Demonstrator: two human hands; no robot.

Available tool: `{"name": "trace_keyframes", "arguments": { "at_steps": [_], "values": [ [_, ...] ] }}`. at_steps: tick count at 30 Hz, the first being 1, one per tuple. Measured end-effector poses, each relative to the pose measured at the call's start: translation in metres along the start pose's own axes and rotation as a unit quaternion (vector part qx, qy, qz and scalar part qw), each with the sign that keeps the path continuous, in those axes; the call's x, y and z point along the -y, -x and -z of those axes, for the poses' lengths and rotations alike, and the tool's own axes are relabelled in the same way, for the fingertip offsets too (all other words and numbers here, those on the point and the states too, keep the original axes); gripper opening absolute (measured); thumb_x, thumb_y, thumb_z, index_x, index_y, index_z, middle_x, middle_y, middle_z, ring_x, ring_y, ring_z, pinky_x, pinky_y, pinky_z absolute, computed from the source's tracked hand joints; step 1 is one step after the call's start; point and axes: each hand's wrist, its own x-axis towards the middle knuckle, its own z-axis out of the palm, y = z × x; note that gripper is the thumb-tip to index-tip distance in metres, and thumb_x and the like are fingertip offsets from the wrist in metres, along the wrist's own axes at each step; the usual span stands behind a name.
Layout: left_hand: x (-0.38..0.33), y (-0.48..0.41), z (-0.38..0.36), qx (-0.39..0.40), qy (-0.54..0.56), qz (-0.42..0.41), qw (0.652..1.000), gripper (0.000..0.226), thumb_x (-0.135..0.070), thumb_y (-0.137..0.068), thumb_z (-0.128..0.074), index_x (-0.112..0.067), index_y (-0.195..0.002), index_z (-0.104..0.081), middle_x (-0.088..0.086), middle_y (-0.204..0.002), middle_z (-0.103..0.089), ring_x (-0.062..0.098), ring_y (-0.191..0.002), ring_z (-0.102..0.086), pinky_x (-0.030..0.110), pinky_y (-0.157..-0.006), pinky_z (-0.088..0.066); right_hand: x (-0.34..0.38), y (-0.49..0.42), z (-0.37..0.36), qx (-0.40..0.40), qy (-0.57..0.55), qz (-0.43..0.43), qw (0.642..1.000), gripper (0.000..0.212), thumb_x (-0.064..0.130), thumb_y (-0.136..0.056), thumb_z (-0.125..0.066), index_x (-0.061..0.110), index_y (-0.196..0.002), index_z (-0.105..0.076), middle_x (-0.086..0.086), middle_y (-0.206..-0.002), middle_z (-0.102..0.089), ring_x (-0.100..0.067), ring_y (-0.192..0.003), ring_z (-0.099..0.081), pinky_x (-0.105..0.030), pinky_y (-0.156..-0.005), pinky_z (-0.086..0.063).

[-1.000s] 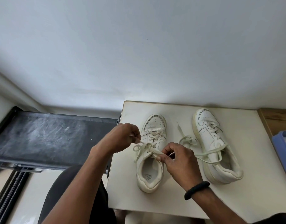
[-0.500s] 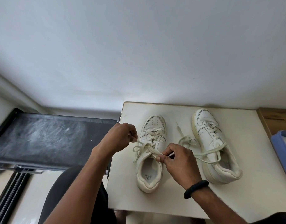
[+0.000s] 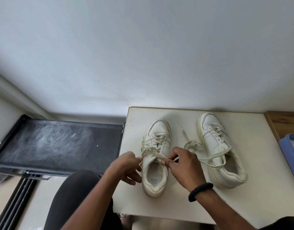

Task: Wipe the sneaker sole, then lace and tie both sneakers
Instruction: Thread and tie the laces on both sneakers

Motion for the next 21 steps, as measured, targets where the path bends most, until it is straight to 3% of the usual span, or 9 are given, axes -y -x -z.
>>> {"name": "trace_keyframes", "arguments": {
  "at_steps": [3, 5, 7, 11, 15, 16, 18, 21],
  "values": [
    [0.007, -0.006, -0.006, -0.015, 0.099, 0.006, 0.995, 0.067, -0.058, -0.105, -0.040, 0.001, -0.089, -0.067, 0.011, -0.068, -0.067, 0.021, -0.063, -0.065, 0.028, -0.055, -0.059, -0.001, -0.001, 0.003, -0.006, 0.007, 0.006, 1.000, 0.029, 0.043, -0.079, -0.081, 0.026, -0.071, -0.059, 0.013, -0.076, -0.065, -0.006, -0.070, -0.061, -0.028, -0.059, -0.048],
    [0.006, -0.011, -0.010, -0.040, 0.185, 0.011, 0.982, 0.064, -0.060, -0.103, -0.047, -0.001, -0.088, -0.067, 0.008, -0.067, -0.064, 0.019, -0.060, -0.059, 0.025, -0.054, -0.056, -0.001, -0.003, 0.004, -0.012, 0.007, 0.006, 1.000, 0.030, 0.043, -0.079, -0.081, 0.025, -0.070, -0.059, 0.013, -0.075, -0.065, -0.008, -0.072, -0.063, -0.030, -0.062, -0.051],
    [0.002, -0.012, -0.016, -0.069, 0.248, 0.007, 0.966, 0.050, -0.052, -0.101, -0.057, -0.006, -0.082, -0.063, 0.005, -0.066, -0.059, 0.015, -0.053, -0.054, 0.021, -0.051, -0.051, -0.001, -0.003, 0.004, -0.015, 0.007, 0.007, 1.000, 0.030, 0.042, -0.080, -0.080, 0.023, -0.071, -0.059, 0.012, -0.074, -0.064, -0.010, -0.073, -0.063, -0.030, -0.063, -0.052],
    [-0.002, -0.020, -0.018, -0.090, 0.333, 0.002, 0.939, 0.025, -0.017, -0.099, -0.063, -0.011, -0.075, -0.063, 0.001, -0.062, -0.058, 0.010, -0.052, -0.049, 0.016, -0.044, -0.041, -0.003, -0.002, 0.004, -0.016, 0.001, 0.009, 1.000, 0.031, 0.043, -0.079, -0.080, 0.023, -0.071, -0.059, 0.012, -0.073, -0.065, -0.010, -0.074, -0.063, -0.029, -0.064, -0.053],
    [-0.008, -0.020, -0.008, -0.115, 0.438, -0.012, 0.892, 0.016, -0.009, -0.095, -0.061, -0.007, -0.080, -0.063, 0.001, -0.055, -0.063, 0.009, -0.051, -0.057, 0.015, -0.041, -0.044, -0.003, -0.002, 0.004, -0.015, -0.002, 0.015, 1.000, 0.031, 0.044, -0.079, -0.080, 0.022, -0.071, -0.059, 0.012, -0.074, -0.065, -0.010, -0.075, -0.063, -0.029, -0.064, -0.051],
    [-0.010, -0.020, -0.006, -0.118, 0.443, -0.017, 0.888, 0.015, -0.010, -0.096, -0.058, -0.007, -0.081, -0.061, 0.003, -0.057, -0.063, 0.011, -0.052, -0.058, 0.015, -0.040, -0.044, -0.003, -0.002, 0.004, -0.015, -0.002, 0.016, 1.000, 0.031, 0.044, -0.079, -0.080, 0.022, -0.071, -0.058, 0.012, -0.075, -0.065, -0.010, -0.075, -0.063, -0.029, -0.064, -0.051],
    [-0.009, -0.024, -0.004, -0.115, 0.388, -0.023, 0.914, 0.021, -0.016, -0.100, -0.055, -0.006, -0.081, -0.058, 0.003, -0.053, -0.058, 0.012, -0.047, -0.053, 0.016, -0.041, -0.039, -0.003, -0.003, 0.003, -0.016, -0.001, 0.016, 1.000, 0.032, 0.044, -0.079, -0.079, 0.023, -0.070, -0.057, 0.012, -0.076, -0.065, -0.011, -0.076, -0.064, -0.030, -0.065, -0.052],
    [-0.007, -0.030, -0.011, -0.114, 0.267, -0.024, 0.957, 0.046, -0.042, -0.104, -0.056, -0.006, -0.075, -0.054, 0.000, -0.043, -0.048, 0.012, -0.032, -0.040, 0.016, -0.041, -0.034, -0.003, -0.003, 0.003, -0.019, 0.002, 0.016, 1.000, 0.032, 0.045, -0.079, -0.080, 0.022, -0.072, -0.059, 0.011, -0.076, -0.065, -0.011, -0.076, -0.064, -0.030, -0.065, -0.053]
  ]
}}
